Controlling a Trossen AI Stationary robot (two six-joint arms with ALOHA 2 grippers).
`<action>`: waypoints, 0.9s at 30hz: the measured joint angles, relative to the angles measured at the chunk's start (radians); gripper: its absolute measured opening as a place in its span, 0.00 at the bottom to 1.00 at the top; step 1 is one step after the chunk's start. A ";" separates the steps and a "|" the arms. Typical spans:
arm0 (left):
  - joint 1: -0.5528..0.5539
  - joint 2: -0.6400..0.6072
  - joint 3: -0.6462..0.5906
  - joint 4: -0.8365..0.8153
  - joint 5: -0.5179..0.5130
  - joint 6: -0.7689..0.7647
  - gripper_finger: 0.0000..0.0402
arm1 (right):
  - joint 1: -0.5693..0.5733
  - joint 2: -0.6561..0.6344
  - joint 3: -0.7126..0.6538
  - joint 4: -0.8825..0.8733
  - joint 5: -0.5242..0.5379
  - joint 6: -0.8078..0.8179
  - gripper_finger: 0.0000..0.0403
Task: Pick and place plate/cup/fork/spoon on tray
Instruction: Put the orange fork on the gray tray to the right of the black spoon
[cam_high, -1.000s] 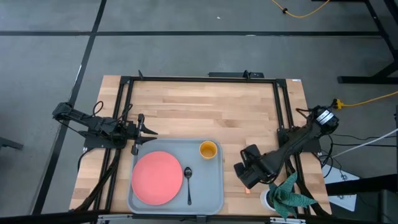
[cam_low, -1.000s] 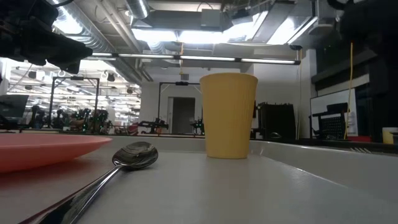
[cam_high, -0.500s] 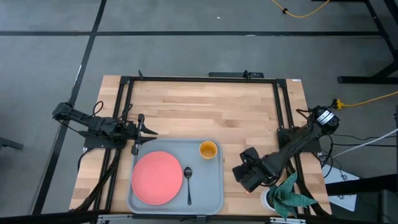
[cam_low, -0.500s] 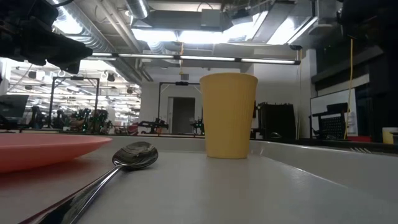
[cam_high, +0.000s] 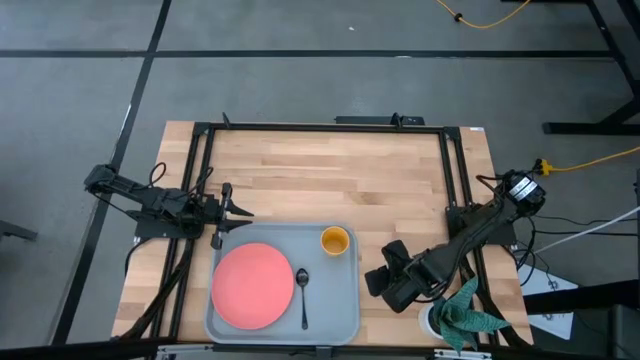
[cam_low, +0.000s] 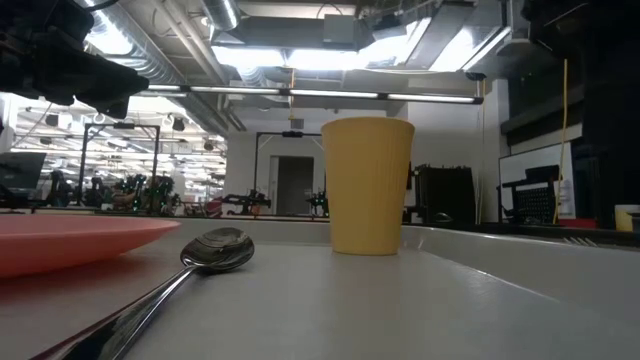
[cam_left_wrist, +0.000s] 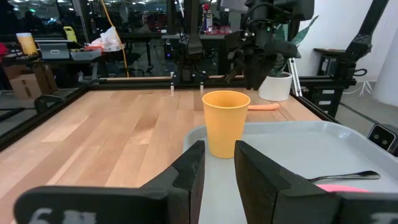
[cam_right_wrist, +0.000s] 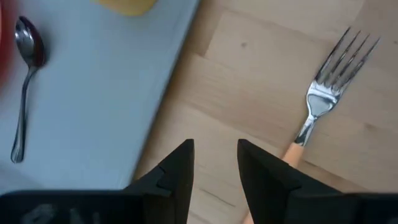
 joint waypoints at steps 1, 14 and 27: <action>0.000 0.000 0.000 0.000 0.000 0.000 0.20 | 0.000 0.000 0.000 -0.001 0.002 0.009 0.32; 0.000 0.000 0.000 0.000 0.000 0.000 0.20 | -0.003 0.096 -0.011 -0.075 -0.112 0.239 0.30; 0.000 0.000 0.000 0.000 0.000 0.000 0.20 | -0.005 0.200 -0.011 -0.080 -0.216 0.244 0.30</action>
